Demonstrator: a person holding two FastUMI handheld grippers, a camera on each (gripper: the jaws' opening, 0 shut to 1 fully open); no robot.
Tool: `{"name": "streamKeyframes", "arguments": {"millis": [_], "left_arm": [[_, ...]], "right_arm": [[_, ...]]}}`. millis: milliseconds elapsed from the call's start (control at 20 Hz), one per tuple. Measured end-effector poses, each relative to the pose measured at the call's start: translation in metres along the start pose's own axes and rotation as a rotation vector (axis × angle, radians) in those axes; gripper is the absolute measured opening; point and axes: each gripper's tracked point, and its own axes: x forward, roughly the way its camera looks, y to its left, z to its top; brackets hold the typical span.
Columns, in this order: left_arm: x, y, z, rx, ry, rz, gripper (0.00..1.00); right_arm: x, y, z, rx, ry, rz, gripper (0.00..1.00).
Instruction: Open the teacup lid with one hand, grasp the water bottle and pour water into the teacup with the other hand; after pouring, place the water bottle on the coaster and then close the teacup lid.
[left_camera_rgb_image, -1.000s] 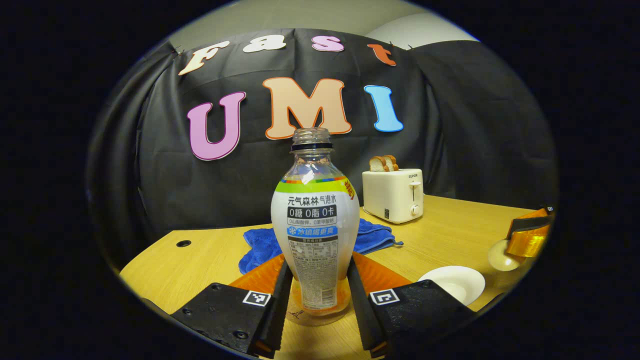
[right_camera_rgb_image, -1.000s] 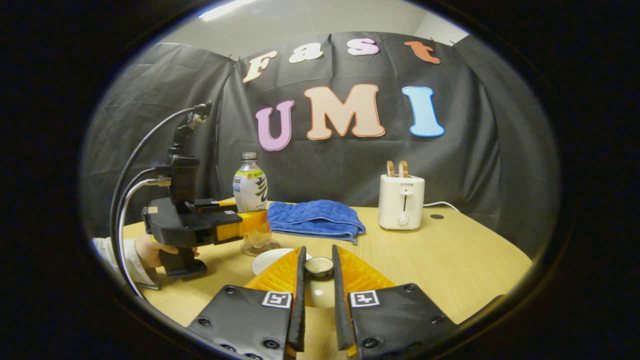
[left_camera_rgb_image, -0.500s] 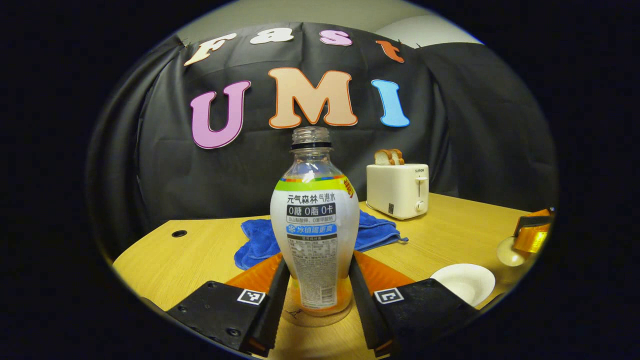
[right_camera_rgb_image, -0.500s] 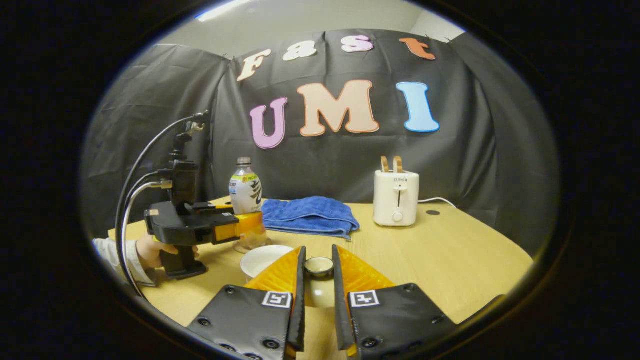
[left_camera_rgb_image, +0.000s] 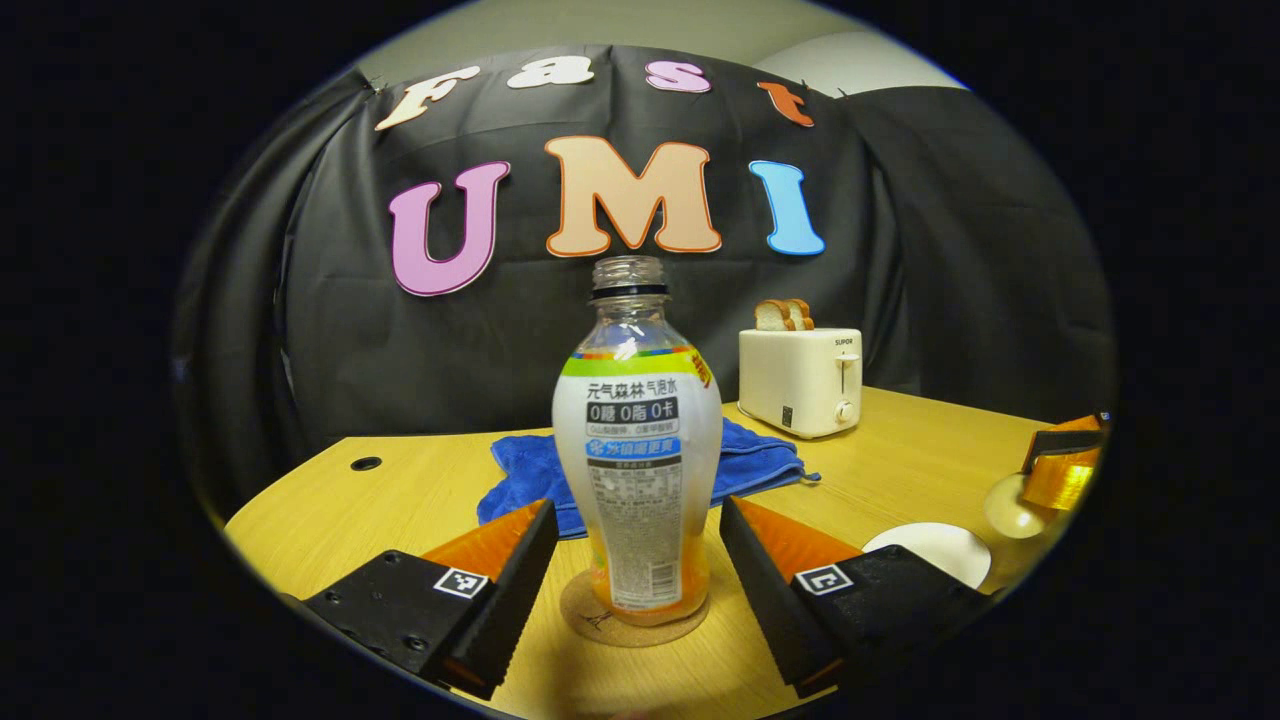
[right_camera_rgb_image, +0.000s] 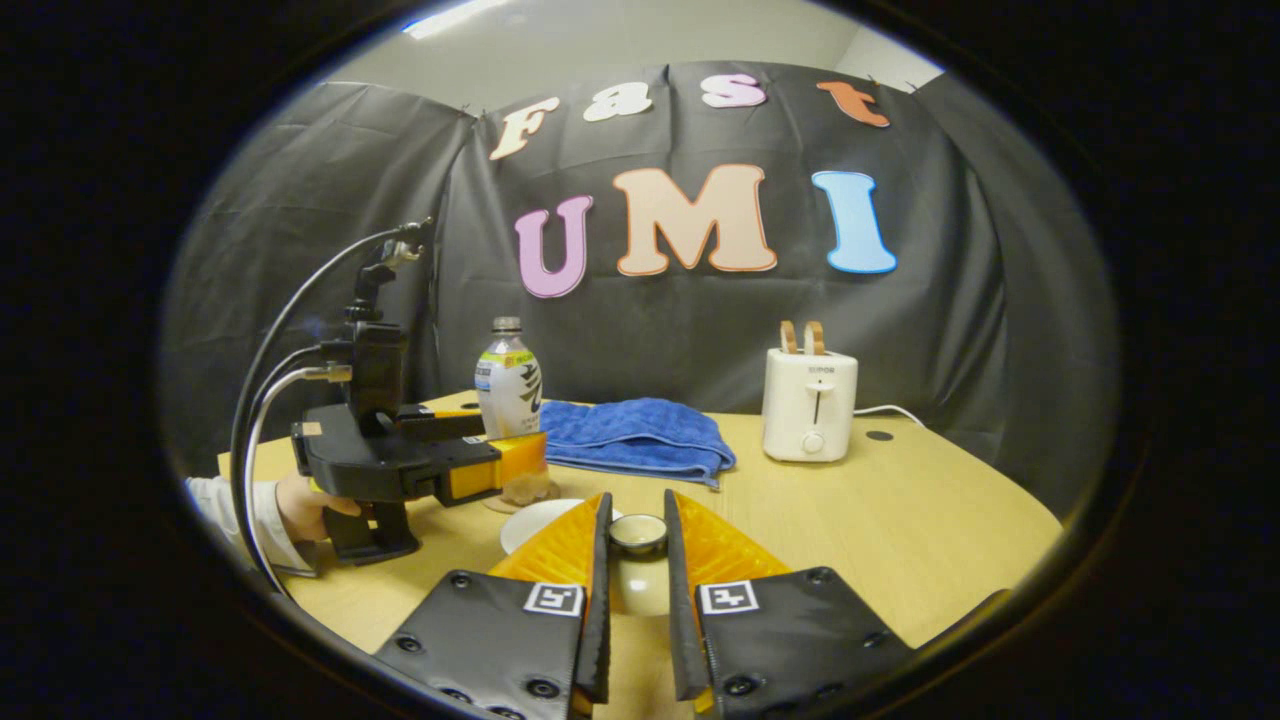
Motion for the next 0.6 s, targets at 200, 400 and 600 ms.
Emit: {"name": "streamKeyframes", "arguments": {"millis": [200, 400, 600], "left_arm": [[-0.024, 0.006, 0.007, -0.001, -0.019, 0.023, 0.96], [-0.056, 0.006, 0.017, 0.009, -0.055, 0.025, 0.95], [-0.085, 0.011, 0.023, 0.011, -0.083, 0.048, 0.95]], "right_arm": [[0.01, 0.017, 0.008, -0.006, -0.022, 0.042, 0.29], [0.021, 0.03, 0.008, -0.025, -0.032, 0.071, 0.27], [0.03, 0.045, 0.008, -0.033, -0.044, 0.102, 0.29]]}}
